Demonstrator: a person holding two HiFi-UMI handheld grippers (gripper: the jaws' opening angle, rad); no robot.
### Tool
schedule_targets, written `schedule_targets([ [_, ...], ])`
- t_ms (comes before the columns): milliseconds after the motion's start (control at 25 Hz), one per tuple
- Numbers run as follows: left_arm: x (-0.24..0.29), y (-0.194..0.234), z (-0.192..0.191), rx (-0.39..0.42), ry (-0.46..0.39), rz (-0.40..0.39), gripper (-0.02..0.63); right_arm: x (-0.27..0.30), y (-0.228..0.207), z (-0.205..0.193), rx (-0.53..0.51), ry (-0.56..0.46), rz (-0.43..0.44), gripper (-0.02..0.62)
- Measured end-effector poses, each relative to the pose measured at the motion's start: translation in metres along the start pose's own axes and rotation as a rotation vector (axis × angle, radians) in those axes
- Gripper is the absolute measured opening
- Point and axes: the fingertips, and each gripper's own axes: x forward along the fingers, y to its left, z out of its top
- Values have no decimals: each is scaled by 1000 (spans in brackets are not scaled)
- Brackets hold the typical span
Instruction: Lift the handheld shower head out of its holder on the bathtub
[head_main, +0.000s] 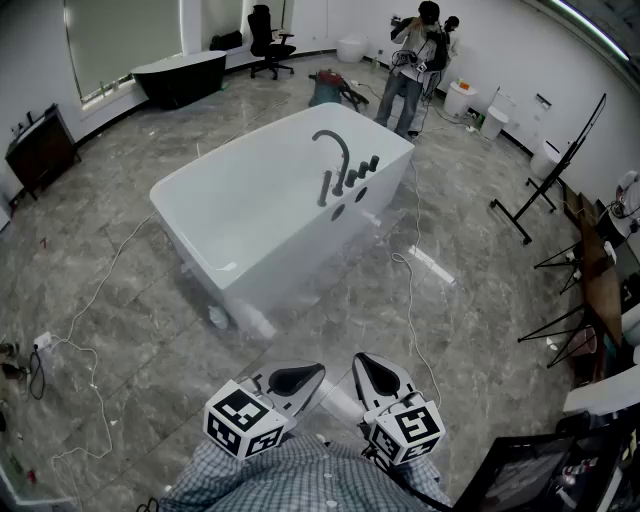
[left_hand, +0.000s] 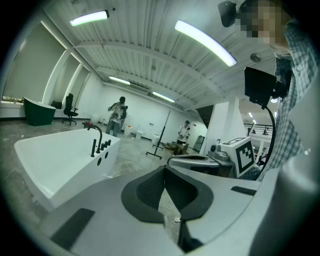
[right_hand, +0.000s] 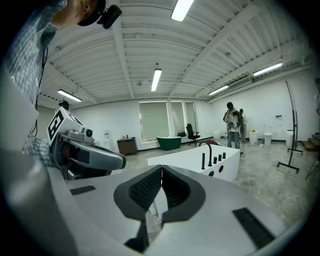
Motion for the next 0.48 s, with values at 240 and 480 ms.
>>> schedule_targets([
  [240,4,-1,-6,7,5,-1,-1,-1,-3,-3,-1,-10,-1,17],
  [480,3,-9,-8,2,4,5,-2,-11,-5,-3,3,-13,-8,17],
])
